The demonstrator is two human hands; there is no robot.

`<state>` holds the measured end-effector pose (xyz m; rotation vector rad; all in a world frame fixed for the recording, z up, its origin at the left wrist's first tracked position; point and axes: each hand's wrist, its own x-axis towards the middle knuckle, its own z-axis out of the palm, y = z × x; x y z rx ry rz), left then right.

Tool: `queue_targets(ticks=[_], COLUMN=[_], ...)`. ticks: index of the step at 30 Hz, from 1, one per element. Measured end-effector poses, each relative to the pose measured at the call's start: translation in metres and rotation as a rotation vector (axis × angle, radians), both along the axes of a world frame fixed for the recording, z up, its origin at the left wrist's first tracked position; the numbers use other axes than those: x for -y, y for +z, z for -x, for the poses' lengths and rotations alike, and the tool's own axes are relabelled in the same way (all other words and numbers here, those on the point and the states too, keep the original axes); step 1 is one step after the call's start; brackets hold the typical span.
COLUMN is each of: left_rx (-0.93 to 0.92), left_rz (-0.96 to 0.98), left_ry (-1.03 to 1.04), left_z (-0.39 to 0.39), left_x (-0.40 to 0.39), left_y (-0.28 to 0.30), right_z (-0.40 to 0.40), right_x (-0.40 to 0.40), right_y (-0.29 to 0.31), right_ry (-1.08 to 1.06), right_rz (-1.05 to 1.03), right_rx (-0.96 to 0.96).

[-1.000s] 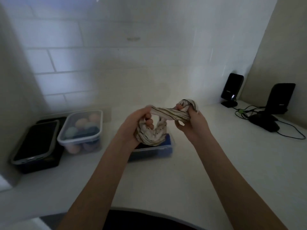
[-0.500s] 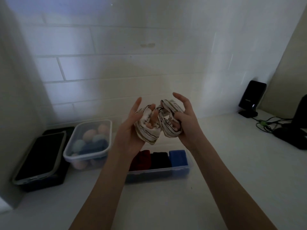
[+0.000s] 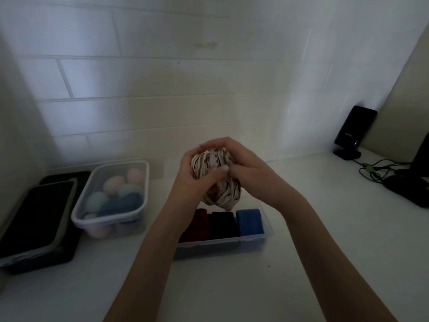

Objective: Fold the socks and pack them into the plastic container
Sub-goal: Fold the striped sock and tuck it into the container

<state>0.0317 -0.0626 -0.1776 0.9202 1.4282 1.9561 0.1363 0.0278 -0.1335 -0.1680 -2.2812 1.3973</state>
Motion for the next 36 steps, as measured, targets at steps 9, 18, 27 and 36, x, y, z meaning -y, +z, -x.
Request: queue_targets(ticks=[9, 18, 27, 36], left_rx=[-0.359, -0.138, 0.291, 0.017], left_rz=[0.089, -0.004, -0.279, -0.078], left_ry=[-0.107, -0.094, -0.545, -0.369], left_z=[-0.011, -0.004, 0.006, 0.001], left_x=[0.004, 0.005, 0.015, 0.016], left_y=[0.0, 0.001, 0.007, 0.006], right_z=[-0.003, -0.021, -0.011, -0.001], right_x=[-0.002, -0.012, -0.013, -0.007], right_y=[0.002, 0.017, 0.0, -0.011], right_ry=[-0.135, -0.196, -0.037, -0.125], right_rz=[-0.109, 0.059, 0.003, 0.078], right_rx=[0.09, 0.057, 0.295, 0.263])
